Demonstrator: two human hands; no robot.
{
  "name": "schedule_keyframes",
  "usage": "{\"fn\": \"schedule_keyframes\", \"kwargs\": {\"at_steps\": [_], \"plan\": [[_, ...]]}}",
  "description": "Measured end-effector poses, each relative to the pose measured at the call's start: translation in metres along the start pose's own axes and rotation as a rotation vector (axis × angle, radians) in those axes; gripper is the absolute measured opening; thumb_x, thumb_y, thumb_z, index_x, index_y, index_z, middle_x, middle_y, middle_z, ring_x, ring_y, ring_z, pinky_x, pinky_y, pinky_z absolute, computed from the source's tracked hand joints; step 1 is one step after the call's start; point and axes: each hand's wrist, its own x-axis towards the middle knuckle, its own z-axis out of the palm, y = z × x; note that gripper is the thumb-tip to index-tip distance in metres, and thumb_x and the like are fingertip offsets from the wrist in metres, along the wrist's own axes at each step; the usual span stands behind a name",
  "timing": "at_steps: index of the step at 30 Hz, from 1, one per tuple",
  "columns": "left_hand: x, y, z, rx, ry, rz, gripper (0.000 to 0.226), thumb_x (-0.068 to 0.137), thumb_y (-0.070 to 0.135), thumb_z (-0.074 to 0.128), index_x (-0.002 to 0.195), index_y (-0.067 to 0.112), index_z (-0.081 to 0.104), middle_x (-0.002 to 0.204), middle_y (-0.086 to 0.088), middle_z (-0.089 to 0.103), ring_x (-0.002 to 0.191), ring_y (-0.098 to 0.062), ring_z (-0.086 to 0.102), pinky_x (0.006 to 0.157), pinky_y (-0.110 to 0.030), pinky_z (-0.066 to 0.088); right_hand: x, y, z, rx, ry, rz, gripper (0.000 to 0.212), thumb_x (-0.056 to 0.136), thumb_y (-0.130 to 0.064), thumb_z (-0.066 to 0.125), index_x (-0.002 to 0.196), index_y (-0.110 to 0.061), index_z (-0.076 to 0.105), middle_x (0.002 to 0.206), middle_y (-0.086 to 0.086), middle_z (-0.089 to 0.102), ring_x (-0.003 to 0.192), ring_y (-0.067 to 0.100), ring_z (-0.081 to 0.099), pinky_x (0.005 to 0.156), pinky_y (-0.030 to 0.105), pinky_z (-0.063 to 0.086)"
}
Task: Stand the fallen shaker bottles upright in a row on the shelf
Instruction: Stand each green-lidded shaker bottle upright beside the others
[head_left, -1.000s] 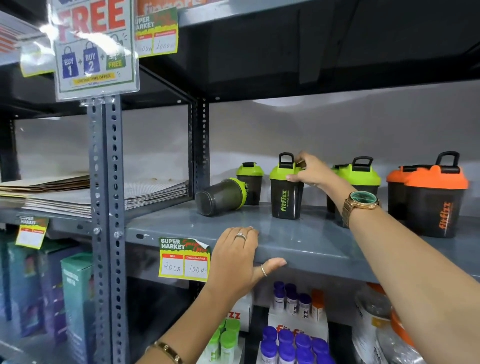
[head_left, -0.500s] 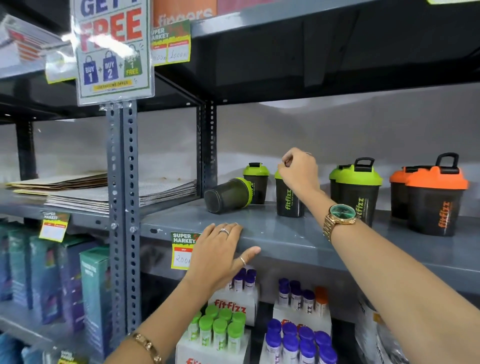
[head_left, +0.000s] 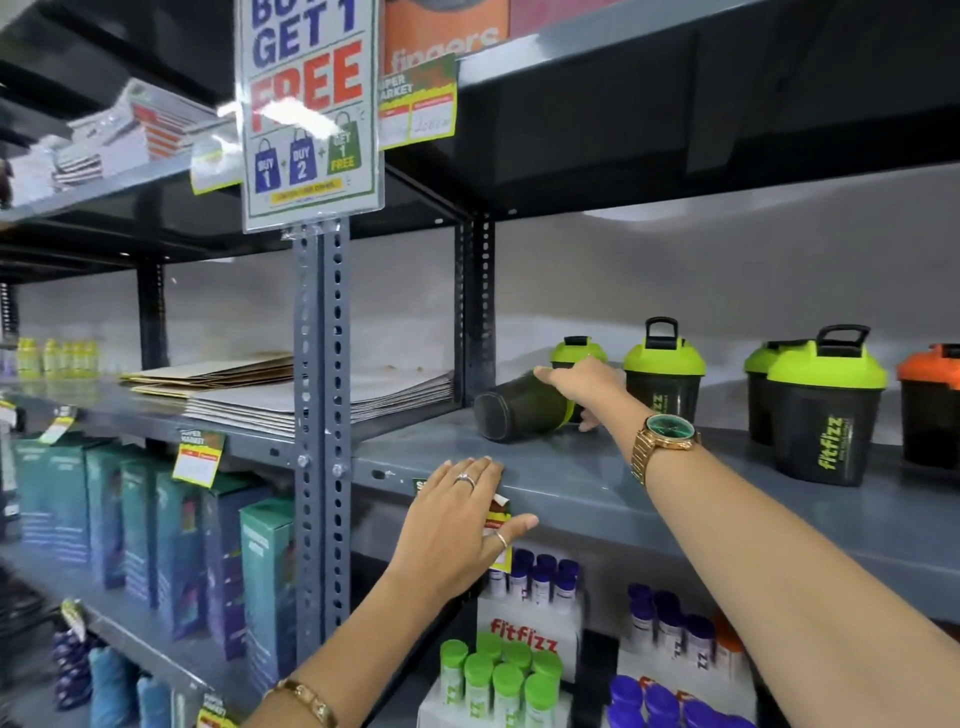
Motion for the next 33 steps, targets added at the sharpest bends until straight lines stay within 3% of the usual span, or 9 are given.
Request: {"fn": "schedule_keyframes", "kwargs": {"at_steps": [3, 6, 9, 16, 19, 21, 23, 28, 33], "plan": [[0.000, -0.001, 0.001, -0.008, 0.012, -0.006, 0.080, 0.094, 0.062, 0.013, 0.102, 0.006, 0.069, 0.100, -0.007, 0.071, 0.094, -0.021, 0.067, 0.082, -0.037, 0.051, 0.000, -0.004, 0.010, 0.234, -0.144, 0.173, 0.071, 0.087, -0.050, 0.056, 0.142, -0.009, 0.035, 0.151, 0.015, 0.031, 0.126, 0.039, 0.048, 0.063, 0.038, 0.055], [0.000, -0.001, 0.002, -0.019, 0.001, -0.018, 0.080, 0.094, 0.063, 0.012, 0.102, 0.007, 0.069, 0.101, -0.006, 0.071, 0.094, -0.021, 0.067, 0.083, -0.037, 0.051, 0.003, -0.005, 0.018, 0.356, -0.177, 0.248, 0.079, 0.083, -0.049, 0.064, 0.144, -0.013, 0.031, 0.152, 0.014, 0.025, 0.133, 0.037, 0.039, 0.086, 0.043, 0.057], [0.000, -0.002, 0.005, -0.029, 0.006, -0.022, 0.080, 0.093, 0.064, 0.013, 0.104, 0.008, 0.069, 0.103, -0.007, 0.071, 0.096, -0.021, 0.067, 0.085, -0.038, 0.050, 0.010, -0.007, 0.024, 0.397, -0.191, 0.314, 0.084, 0.078, -0.044, 0.071, 0.143, -0.011, 0.029, 0.150, 0.015, 0.029, 0.128, 0.037, 0.044, 0.091, 0.040, 0.055], [-0.001, -0.004, 0.007, -0.033, -0.002, -0.021, 0.081, 0.092, 0.065, 0.014, 0.107, 0.007, 0.068, 0.105, -0.007, 0.070, 0.098, -0.022, 0.066, 0.087, -0.039, 0.049, 0.021, -0.011, 0.018, 0.506, -0.257, 0.250, 0.042, 0.084, -0.012, 0.070, 0.118, -0.011, 0.046, 0.140, 0.014, 0.042, 0.127, 0.038, 0.045, 0.092, 0.048, 0.052], [-0.001, -0.004, 0.007, -0.036, 0.004, -0.018, 0.081, 0.092, 0.066, 0.015, 0.107, 0.006, 0.068, 0.105, -0.008, 0.070, 0.099, -0.023, 0.066, 0.088, -0.039, 0.048, 0.025, -0.013, 0.014, 0.399, -0.214, 0.165, 0.053, 0.082, -0.006, 0.070, 0.127, -0.006, 0.041, 0.128, 0.015, 0.054, 0.108, 0.035, 0.056, 0.082, 0.049, 0.051], [-0.002, -0.003, 0.007, -0.043, 0.011, -0.020, 0.081, 0.092, 0.066, 0.015, 0.107, 0.006, 0.068, 0.105, -0.008, 0.070, 0.099, -0.023, 0.066, 0.089, -0.040, 0.047, 0.026, -0.013, 0.010, 0.271, -0.157, 0.069, 0.061, 0.082, -0.003, 0.070, 0.131, -0.007, 0.034, 0.105, 0.014, 0.061, 0.087, 0.030, 0.056, 0.084, 0.050, 0.051], [-0.002, -0.003, 0.007, -0.047, 0.018, -0.023, 0.080, 0.092, 0.066, 0.016, 0.106, 0.007, 0.068, 0.105, -0.007, 0.070, 0.099, -0.022, 0.066, 0.089, -0.039, 0.047, 0.026, -0.010, 0.004, 0.095, -0.110, -0.034, 0.081, 0.080, -0.002, 0.072, 0.140, -0.018, 0.019, 0.092, 0.007, 0.052, 0.089, 0.029, 0.055, 0.087, 0.049, 0.051], [-0.003, -0.003, 0.009, -0.065, 0.006, -0.035, 0.079, 0.092, 0.066, 0.018, 0.108, 0.007, 0.067, 0.107, -0.007, 0.070, 0.102, -0.023, 0.065, 0.092, -0.039, 0.043, 0.028, 0.007, 0.003, -0.198, -0.037, -0.121, 0.090, 0.075, -0.013, 0.078, 0.137, -0.022, 0.013, 0.129, 0.014, 0.047, 0.113, 0.033, 0.052, 0.113, 0.049, 0.029], [-0.003, -0.002, 0.009, -0.074, 0.002, -0.045, 0.079, 0.091, 0.066, 0.019, 0.109, 0.006, 0.067, 0.108, -0.007, 0.069, 0.102, -0.023, 0.064, 0.094, -0.039, 0.041, 0.032, 0.008, 0.001, -0.240, -0.032, -0.132, 0.098, 0.073, -0.020, 0.079, 0.143, -0.021, 0.010, 0.142, 0.018, 0.037, 0.128, 0.037, 0.045, 0.114, 0.046, 0.027]]}}
